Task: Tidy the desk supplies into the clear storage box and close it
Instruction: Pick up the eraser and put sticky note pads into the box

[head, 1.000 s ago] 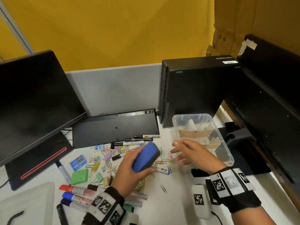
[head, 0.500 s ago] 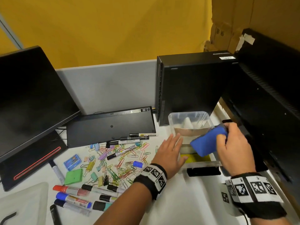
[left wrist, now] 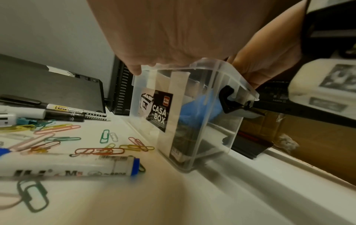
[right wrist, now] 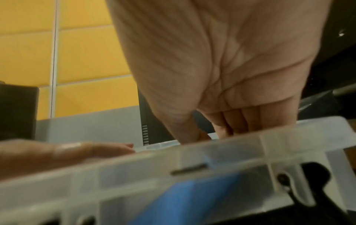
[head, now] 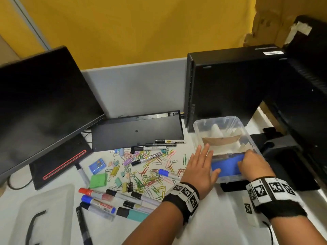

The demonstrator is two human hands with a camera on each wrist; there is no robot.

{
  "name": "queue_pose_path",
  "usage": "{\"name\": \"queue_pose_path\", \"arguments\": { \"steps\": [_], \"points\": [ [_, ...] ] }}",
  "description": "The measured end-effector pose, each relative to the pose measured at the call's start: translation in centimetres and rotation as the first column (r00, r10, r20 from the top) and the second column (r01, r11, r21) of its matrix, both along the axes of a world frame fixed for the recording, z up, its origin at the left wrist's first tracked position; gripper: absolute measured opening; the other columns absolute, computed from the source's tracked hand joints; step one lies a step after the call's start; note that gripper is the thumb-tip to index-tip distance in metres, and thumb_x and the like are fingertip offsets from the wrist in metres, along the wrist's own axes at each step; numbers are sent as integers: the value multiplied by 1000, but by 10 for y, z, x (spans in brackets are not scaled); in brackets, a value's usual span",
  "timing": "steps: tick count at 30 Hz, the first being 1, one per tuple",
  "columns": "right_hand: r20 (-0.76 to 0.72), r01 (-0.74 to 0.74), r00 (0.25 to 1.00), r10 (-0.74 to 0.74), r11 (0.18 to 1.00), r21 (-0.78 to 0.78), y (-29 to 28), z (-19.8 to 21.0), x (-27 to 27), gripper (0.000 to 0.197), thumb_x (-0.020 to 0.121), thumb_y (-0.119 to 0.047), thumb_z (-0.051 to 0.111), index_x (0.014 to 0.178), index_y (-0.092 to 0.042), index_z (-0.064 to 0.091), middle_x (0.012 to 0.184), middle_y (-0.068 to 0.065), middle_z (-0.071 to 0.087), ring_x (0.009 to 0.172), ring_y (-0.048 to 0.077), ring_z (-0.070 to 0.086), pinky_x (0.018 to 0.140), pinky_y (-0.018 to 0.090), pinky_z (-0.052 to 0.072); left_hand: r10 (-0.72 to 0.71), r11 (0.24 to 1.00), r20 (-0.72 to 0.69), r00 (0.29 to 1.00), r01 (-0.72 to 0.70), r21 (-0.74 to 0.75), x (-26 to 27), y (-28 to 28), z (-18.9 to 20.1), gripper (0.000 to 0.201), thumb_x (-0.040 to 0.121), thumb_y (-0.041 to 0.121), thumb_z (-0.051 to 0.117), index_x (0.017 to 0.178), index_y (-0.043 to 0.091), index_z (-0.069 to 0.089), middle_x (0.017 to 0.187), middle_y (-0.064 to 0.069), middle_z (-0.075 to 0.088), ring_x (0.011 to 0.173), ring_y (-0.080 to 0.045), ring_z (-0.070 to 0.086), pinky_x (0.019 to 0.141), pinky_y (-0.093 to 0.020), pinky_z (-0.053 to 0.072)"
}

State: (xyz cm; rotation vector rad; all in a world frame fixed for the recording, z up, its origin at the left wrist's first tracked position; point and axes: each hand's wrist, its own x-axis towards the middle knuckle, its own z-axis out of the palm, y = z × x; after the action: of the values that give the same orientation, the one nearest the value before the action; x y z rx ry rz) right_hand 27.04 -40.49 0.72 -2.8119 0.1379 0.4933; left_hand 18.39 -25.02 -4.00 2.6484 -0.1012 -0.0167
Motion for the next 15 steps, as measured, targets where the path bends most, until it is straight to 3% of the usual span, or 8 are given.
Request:
{"name": "queue_pose_path", "arguments": {
  "steps": [4, 6, 8, 12, 15],
  "points": [
    [-42, -74, 997, 67, 980, -185, 5, -3, 1, 23, 83, -17, 61, 104, -9, 62, 107, 14, 64, 101, 31, 61, 82, 35, 49, 5, 1000, 0, 1000, -5, 8, -1, 0, 0, 77, 86, 58, 3, 151, 17, 10, 159, 4, -9, 144, -14, -17, 120, -39, -2],
    [-107, -99, 991, 80, 976, -192, 9, 0, 2, 19, 79, -23, 69, 92, -13, 60, 88, 7, 60, 87, 26, 59, 75, 32, 49, 7, 1000, -21, 1000, -7, 13, -1, -1, 1, 77, 85, 59, 2, 151, 18, 8, 159, 6, -12, 144, -14, -18, 119, -39, -2],
    [-205, -128, 975, 91, 976, -177, 13, 3, 6, 24, 80, -24, 70, 95, -10, 58, 83, 5, 55, 83, 24, 57, 72, 30, 48, 7, 1000, -44, 999, -6, 21, -1, 0, 3, 76, 86, 58, 2, 151, 19, 5, 158, 7, -14, 144, -13, -19, 119, -40, -3],
    [-295, -224, 943, 156, 952, -211, 18, 6, 9, 36, 90, -24, 59, 122, -9, 53, 121, 9, 59, 109, 23, 59, 78, 27, 46, -21, 1000, -73, 997, 21, 3, -2, 6, 8, 67, 95, 55, 17, 151, 23, -1, 157, 9, -18, 144, -11, -19, 118, -40, -4],
    [-303, -267, 934, 189, 933, -241, 20, 10, 6, 35, 95, -20, 49, 128, -7, 51, 131, 10, 54, 119, 23, 54, 93, 27, 44, 16, 999, -44, 999, -18, -35, -20, 25, 14, 65, 95, 55, 21, 150, 29, -4, 157, 12, -15, 144, -8, -16, 117, -34, -7]
  ]
}}
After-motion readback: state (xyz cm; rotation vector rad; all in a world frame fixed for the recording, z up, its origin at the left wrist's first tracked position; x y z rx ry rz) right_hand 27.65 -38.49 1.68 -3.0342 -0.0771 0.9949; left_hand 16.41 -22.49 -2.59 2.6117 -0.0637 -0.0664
